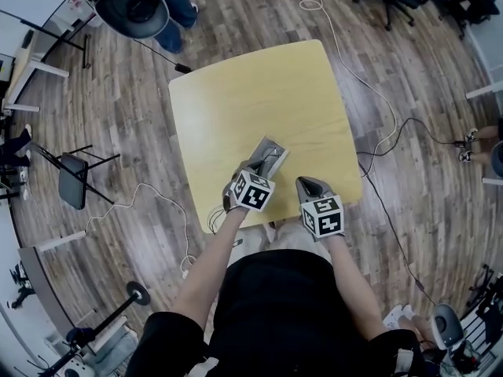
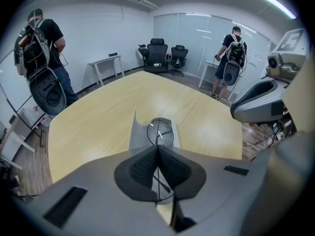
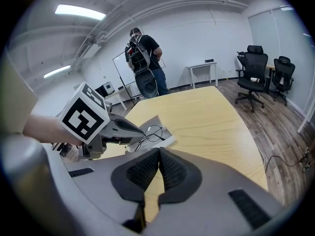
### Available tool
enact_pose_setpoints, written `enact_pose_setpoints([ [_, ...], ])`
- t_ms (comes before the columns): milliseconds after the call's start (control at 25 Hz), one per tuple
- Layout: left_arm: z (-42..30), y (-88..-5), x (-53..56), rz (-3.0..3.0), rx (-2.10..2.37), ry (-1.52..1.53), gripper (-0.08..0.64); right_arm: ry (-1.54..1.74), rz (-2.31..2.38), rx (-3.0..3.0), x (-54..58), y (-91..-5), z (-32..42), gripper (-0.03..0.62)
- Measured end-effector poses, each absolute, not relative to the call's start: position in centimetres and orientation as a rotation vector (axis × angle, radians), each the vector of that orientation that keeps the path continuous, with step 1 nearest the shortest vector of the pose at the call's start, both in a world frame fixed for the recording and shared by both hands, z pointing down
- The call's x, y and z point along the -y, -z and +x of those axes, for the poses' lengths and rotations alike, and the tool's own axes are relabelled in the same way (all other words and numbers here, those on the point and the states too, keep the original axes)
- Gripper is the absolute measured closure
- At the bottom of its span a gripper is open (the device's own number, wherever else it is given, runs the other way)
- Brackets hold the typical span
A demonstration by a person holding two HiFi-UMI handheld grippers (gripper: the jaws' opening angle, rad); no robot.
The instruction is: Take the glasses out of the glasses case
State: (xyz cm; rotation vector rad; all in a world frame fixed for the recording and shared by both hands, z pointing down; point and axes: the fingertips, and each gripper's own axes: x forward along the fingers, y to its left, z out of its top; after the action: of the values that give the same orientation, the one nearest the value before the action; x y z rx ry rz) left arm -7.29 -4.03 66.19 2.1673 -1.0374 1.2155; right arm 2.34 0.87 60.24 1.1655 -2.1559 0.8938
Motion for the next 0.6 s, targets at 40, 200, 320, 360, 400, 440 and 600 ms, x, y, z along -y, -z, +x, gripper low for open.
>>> enact_pose_setpoints([
  [40,-7.3,-65.8,4.1,2.176,1.047,-1.205,0.534,-0.89,1.169,2.16,-0.8,-60.0,2.3,0.575],
  [200,-7.4,-63.5,4.0,2.223,1.083,-1.125,0.534,-0.87,1.185,2.179,-0.6,-59.0,2.1,0.574],
  [320,-7.6,-61.1,3.9,2.272,1.119,-1.035,0.534,-0.846,1.202,2.205,-0.2,-58.0,1.8,0.575],
  [360,-7.6,-60.1,3.9,2.287,1.132,-0.995,0.534,-0.837,1.207,2.215,-0.1,-57.5,1.7,0.575],
  [400,-7.7,-59.0,4.0,2.304,1.146,-0.951,0.534,-0.828,1.212,2.226,0.1,-56.9,1.6,0.575],
  [440,-7.7,-57.7,4.1,2.324,1.16,-0.905,0.534,-0.817,1.216,2.238,0.2,-56.4,1.5,0.574],
  [600,-7.9,-52.0,4.1,2.376,1.202,-0.698,0.534,-0.755,1.237,2.295,0.6,-53.5,1.0,0.575],
])
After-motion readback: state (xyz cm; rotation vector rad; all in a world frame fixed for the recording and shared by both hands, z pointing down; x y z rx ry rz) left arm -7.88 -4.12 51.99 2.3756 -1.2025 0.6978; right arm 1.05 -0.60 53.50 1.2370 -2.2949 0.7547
